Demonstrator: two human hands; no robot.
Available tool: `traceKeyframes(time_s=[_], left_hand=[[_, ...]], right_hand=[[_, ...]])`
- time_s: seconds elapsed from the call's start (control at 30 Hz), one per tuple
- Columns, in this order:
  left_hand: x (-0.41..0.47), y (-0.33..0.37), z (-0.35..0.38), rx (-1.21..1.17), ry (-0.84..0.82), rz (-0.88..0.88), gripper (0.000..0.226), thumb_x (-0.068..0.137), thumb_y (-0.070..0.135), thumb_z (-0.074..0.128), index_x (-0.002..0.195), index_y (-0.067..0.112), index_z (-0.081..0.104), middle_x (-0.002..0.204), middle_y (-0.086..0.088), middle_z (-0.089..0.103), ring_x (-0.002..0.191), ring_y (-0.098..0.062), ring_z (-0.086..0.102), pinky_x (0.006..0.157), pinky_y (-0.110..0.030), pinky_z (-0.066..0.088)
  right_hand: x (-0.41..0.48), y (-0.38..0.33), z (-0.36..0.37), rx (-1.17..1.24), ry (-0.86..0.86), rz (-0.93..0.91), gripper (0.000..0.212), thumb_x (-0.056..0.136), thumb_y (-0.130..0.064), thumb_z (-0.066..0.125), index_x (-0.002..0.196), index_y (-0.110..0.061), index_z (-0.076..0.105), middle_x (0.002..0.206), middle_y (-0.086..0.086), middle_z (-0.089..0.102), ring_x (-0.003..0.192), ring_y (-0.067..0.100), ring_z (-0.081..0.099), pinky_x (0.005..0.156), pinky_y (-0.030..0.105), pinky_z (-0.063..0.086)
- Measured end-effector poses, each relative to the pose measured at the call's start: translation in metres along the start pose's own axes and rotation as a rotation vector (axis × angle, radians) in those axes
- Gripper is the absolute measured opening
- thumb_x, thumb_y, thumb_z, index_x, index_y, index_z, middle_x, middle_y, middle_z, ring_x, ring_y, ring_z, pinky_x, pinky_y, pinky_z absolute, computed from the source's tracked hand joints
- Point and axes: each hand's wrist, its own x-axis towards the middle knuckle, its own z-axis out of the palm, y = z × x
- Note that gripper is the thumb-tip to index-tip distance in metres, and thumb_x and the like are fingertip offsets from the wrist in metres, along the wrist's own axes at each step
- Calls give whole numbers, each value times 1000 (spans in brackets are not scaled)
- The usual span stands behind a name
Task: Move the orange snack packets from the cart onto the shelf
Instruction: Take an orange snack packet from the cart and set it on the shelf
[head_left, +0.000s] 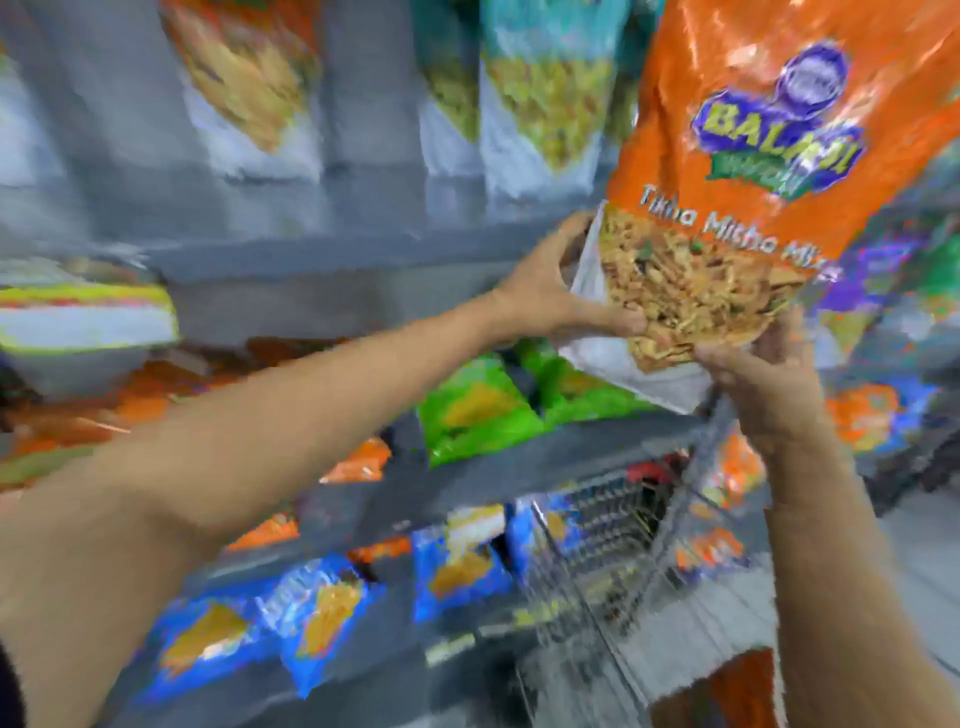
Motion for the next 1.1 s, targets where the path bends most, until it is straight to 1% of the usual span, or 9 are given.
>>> traceKeyframes(time_s=[0.13,0.2,0.33,0.47,0.63,0.8,0.9,0.97,1.1], left_hand=[[-19,69,-98,113,189,100,103,48,28,92,135,15,39,139,-7,53,126,-19,51,107,-42,43],[-32,94,-142,170,269,205,85,49,27,91,122,19,48,124,-3,62,114,-13,59,101,-36,48],[-57,105,-217,191,469,209,77,51,19,90,117,24,51,105,13,68,94,3,65,78,-18,54],[-71,74,-272,187,595,109,82,53,6,88,125,13,48,104,14,64,82,14,64,64,-10,52],[-76,26,-312,124,582,-40,95,43,23,92,127,20,47,114,8,65,96,5,64,77,-26,58],[-69,13,-323,84,537,-51,90,43,28,94,121,29,49,109,17,63,94,8,64,72,-20,57],[-71,19,-318,182,616,-98,92,47,29,93,122,24,41,120,5,54,109,-12,58,88,-33,52],[-80,30,-310,458,767,-52,92,47,42,91,120,16,40,121,-3,50,108,-16,51,92,-28,45],[-97,56,-274,1062,895,250,58,61,51,74,96,13,49,98,-7,55,88,-23,49,77,-32,39]], right_hand=[[46,-69,80,131,-112,-169,67,50,-16,87,106,-24,51,107,-4,70,95,13,64,76,25,56],[69,-92,124,171,-168,-192,69,51,-13,87,108,-24,49,116,7,65,104,22,61,85,33,55],[105,-108,214,218,-376,-154,47,68,8,74,101,-22,57,84,-12,75,79,3,67,62,19,56],[134,-78,285,212,-471,-97,44,72,14,69,99,-18,58,81,-9,77,73,3,70,54,17,54],[155,-34,326,190,-526,39,48,71,6,76,105,-25,63,96,-7,77,93,11,71,66,24,57],[164,-24,330,138,-520,50,50,69,-3,80,107,-29,62,108,-4,74,102,15,69,68,24,57],[153,-30,329,11,-360,-65,47,70,-4,80,106,-18,52,109,7,64,100,23,64,80,30,55],[139,-41,318,-161,-63,-277,39,69,-13,81,90,-16,48,88,5,56,75,18,54,69,29,47],[81,-31,271,-516,358,-552,24,68,-16,63,73,-17,39,72,5,41,67,23,41,65,33,32]])
